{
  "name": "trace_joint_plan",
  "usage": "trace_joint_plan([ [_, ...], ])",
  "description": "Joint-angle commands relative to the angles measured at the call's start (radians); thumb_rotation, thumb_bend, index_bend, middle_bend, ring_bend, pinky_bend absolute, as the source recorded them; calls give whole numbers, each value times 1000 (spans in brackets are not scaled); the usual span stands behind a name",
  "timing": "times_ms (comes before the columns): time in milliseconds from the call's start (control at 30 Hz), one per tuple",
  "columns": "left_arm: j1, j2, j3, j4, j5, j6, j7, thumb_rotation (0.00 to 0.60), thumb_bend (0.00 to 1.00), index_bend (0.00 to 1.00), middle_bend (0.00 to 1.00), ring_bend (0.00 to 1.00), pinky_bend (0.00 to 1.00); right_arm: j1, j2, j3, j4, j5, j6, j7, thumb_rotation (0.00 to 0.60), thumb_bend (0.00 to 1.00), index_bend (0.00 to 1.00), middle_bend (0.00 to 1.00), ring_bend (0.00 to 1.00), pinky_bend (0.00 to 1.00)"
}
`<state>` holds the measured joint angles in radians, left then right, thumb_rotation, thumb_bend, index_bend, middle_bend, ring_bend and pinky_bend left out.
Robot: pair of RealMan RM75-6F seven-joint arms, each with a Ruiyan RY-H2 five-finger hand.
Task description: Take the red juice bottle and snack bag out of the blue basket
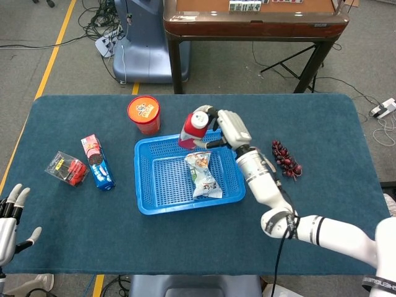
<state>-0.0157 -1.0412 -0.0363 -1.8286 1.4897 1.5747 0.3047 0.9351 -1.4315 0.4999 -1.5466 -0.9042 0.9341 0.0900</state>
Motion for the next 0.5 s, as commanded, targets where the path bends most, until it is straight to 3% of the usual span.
trace_joint_plan([
  [33, 0, 0, 0, -1, 2, 0, 0, 600, 271, 7, 23, 129, 133, -67, 98, 41, -34, 10, 26, 44, 600, 369, 555, 475, 428, 501],
  [233, -3, -2, 1, -5, 8, -3, 6, 600, 271, 7, 23, 129, 132, -116, 171, 16, 35, 73, -6, 30, 600, 358, 555, 475, 428, 501],
  [500, -3, -2, 2, -16, 14, -2, 19, 600, 271, 7, 23, 128, 133, -121, 120, -63, 206, 128, -111, 26, 600, 315, 555, 461, 427, 501],
])
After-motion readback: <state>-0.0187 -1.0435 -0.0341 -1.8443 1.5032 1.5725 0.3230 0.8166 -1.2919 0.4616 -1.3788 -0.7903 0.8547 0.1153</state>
